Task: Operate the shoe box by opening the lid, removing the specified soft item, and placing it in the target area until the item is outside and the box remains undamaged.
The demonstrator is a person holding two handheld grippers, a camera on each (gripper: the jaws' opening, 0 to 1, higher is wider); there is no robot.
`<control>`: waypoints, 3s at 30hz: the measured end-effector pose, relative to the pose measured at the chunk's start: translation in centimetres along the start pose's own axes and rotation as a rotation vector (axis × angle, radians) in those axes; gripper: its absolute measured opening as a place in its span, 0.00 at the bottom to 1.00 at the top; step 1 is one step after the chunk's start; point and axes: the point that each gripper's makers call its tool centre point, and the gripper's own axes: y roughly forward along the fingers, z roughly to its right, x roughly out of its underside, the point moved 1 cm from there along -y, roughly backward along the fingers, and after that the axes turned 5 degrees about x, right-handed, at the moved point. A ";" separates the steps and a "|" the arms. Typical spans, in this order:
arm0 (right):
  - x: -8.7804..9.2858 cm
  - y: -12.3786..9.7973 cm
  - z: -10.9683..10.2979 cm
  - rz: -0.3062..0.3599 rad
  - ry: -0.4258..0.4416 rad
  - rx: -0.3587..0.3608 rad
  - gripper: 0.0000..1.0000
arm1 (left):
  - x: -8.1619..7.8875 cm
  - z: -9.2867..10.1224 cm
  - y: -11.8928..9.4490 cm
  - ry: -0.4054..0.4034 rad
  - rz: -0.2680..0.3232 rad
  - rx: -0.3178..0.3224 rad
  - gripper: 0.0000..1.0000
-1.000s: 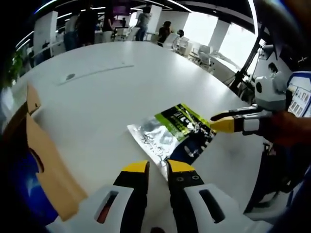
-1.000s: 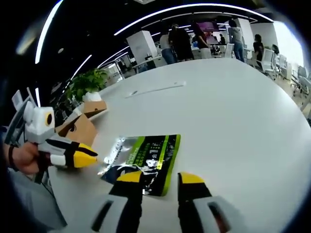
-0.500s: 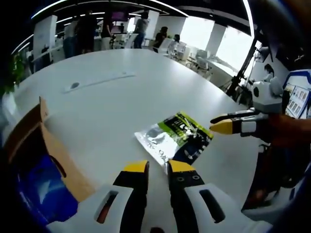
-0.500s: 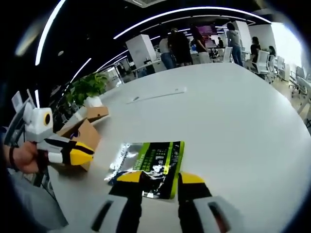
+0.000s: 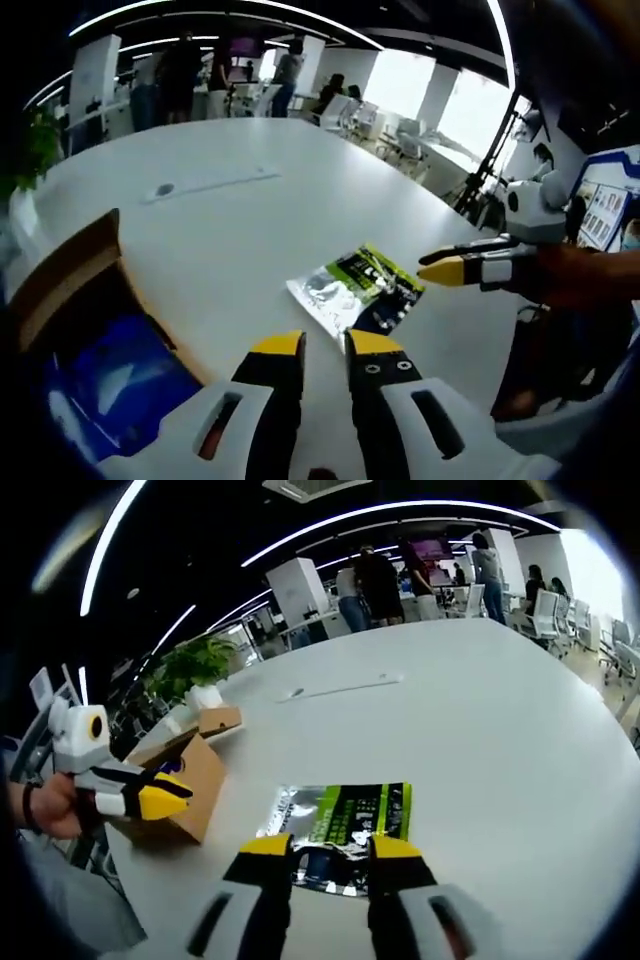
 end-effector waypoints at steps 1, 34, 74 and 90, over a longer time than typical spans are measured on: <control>0.0 0.0 -0.2 0.002 0.000 -0.002 0.25 | -0.1 -0.3 -0.1 0.004 0.006 0.001 0.15; -2.9 0.3 -9.1 0.034 -0.093 -0.221 0.27 | 1.8 -6.2 -11.8 -0.064 0.128 -0.167 0.16; -3.1 -1.6 -17.6 0.097 -0.105 -0.309 0.35 | 4.5 -10.6 -21.1 -0.125 0.182 -0.275 0.20; -2.1 -2.5 -19.0 0.114 -0.110 -0.301 0.36 | 5.1 -10.2 -22.0 -0.126 0.181 -0.267 0.21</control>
